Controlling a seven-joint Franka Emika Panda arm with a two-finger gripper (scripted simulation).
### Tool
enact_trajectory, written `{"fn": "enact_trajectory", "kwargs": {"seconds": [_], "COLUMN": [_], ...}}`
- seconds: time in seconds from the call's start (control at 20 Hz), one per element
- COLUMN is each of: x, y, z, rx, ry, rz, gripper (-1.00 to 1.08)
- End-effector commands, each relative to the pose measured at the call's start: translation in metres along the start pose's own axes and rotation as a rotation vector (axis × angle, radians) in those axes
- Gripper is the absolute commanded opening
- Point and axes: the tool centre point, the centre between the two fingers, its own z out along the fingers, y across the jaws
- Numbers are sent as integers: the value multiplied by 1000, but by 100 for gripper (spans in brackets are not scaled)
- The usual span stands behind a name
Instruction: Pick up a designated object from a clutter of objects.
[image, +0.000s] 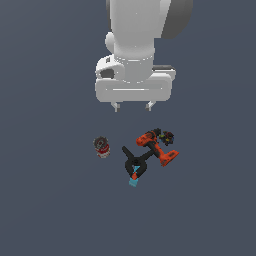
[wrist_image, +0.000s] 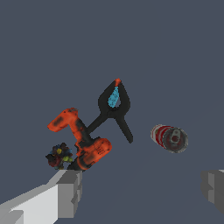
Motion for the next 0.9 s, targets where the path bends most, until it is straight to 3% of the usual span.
{"fn": "enact_trajectory", "kwargs": {"seconds": [0.0,0.45,0.85], "x": [0,11,10], "y": [0,16,6], "z": [0,-8,5], "rx": [0,15,8], "ry": [0,27,22], "rz": [0,73,25], "gripper": [100,100,100]}}
